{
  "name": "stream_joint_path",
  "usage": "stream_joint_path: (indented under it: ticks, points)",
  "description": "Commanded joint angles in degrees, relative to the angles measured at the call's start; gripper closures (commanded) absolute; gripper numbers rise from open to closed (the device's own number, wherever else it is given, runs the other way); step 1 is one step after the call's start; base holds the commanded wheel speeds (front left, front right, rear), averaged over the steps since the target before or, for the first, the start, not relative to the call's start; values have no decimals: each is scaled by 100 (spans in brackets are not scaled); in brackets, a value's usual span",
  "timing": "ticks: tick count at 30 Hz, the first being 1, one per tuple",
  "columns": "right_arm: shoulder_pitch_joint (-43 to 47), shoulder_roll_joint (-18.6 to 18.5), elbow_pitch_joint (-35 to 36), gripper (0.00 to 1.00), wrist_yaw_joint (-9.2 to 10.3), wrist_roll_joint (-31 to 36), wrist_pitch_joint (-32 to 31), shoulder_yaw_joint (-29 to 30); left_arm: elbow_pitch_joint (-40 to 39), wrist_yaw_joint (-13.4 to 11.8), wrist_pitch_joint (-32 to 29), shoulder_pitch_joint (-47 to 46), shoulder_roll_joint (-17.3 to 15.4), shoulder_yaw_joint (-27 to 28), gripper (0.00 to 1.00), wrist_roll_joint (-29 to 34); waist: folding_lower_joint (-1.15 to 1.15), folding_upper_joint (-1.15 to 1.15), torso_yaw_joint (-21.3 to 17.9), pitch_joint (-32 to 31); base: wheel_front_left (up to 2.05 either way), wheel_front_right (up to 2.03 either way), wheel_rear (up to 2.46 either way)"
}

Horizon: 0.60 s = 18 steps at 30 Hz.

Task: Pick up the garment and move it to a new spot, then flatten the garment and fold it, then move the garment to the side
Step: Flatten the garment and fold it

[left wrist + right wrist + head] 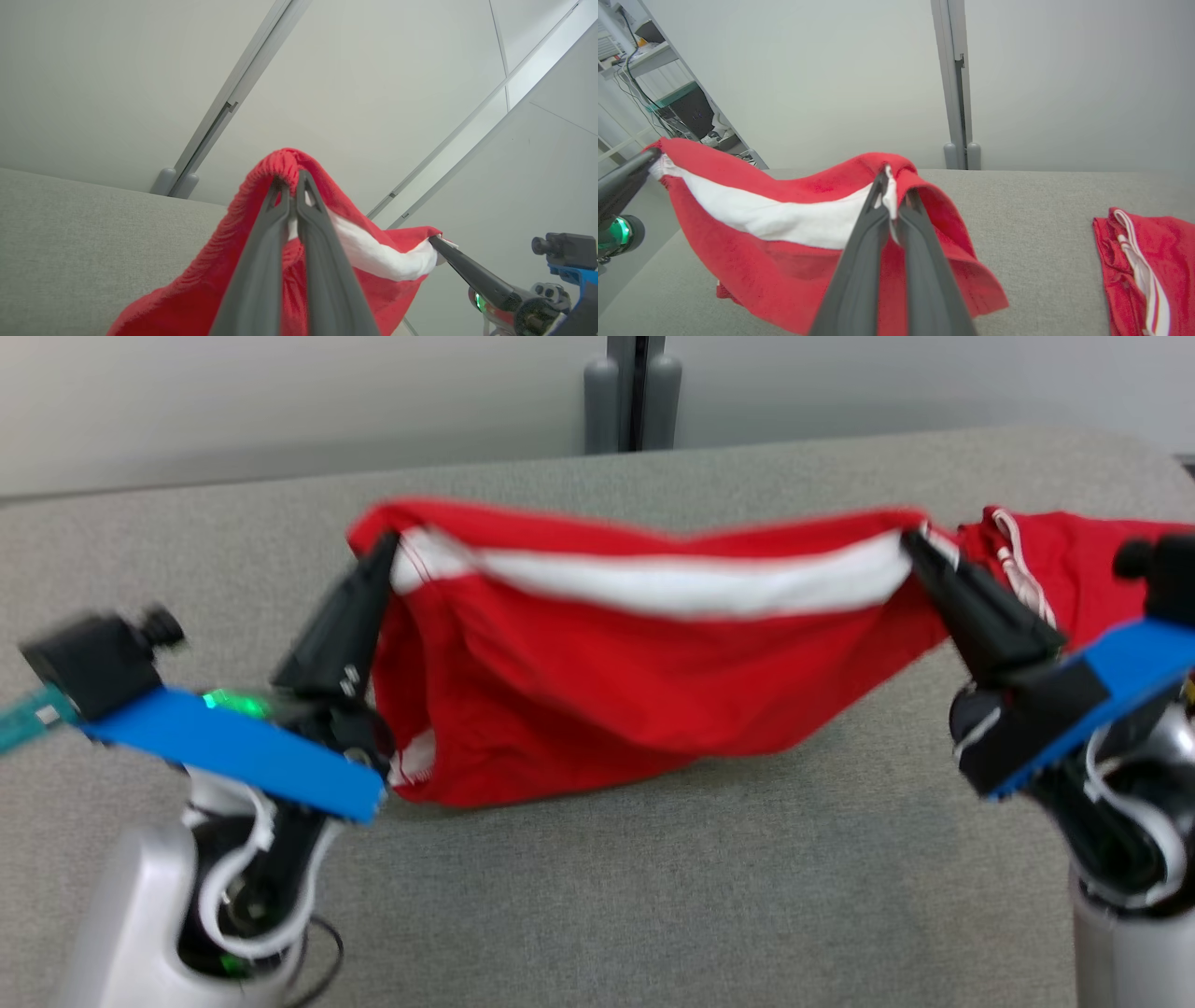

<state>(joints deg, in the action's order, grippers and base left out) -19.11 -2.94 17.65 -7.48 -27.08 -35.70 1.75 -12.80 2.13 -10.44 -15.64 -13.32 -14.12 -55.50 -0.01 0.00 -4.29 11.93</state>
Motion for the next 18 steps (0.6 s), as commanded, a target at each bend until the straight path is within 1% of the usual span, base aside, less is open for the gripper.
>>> stream_joint_path:
  ticks: [1,2,3,4,5,7,8,10,11,12,14,18]
  points:
    - [-547,-226,-166,100,-3,184,-84,-61,52,-110,-211,-510,-55,97,100,-95,1,0,15,426,0,0,0]
    - [-827,-308,-336,100,-3,285,-26,-84,154,-118,-299,-766,-95,126,100,-89,1,0,10,548,0,0,0]
    - [-1114,-415,-543,100,-2,360,45,-146,279,-69,-380,-1060,-213,118,100,10,1,0,8,675,0,0,0]
    - [-1434,-520,-770,100,-3,404,128,-270,443,-77,-413,-1342,-245,161,100,39,1,0,-2,803,0,0,0]
    - [-1740,-550,-1041,100,-3,467,257,-304,642,-77,-425,-1609,-234,201,100,39,1,0,-19,904,0,0,0]
    - [-2434,-685,-1552,100,-3,570,601,-461,1024,-63,-395,-2218,-267,275,100,147,1,0,-69,1109,0,0,0]
    - [-2775,-696,-1801,100,-2,607,807,-530,1206,-21,-343,-2509,-320,307,100,229,1,0,-104,1202,0,0,0]
    - [-3517,-533,-2307,100,-2,494,1379,-637,1577,75,-277,-3051,-485,303,100,470,1,0,-205,1379,0,0,0]
    - [-3832,-525,-2585,100,-2,540,1650,-703,1761,114,-221,-3279,-543,331,100,547,1,0,-260,1448,0,0,0]
    - [-3832,-525,-2585,100,-2,540,1650,-703,1761,114,-221,-3279,-543,331,100,547,1,0,-260,1448,0,0,0]
    - [-4438,-538,-3134,100,-1,690,2223,-873,2111,200,-36,-3767,-621,357,100,725,1,0,-323,1538,0,0,0]
    - [-5452,-569,-3985,100,-1,1056,3325,-1156,2688,307,569,-4570,-604,496,100,919,1,0,-333,1595,0,0,0]
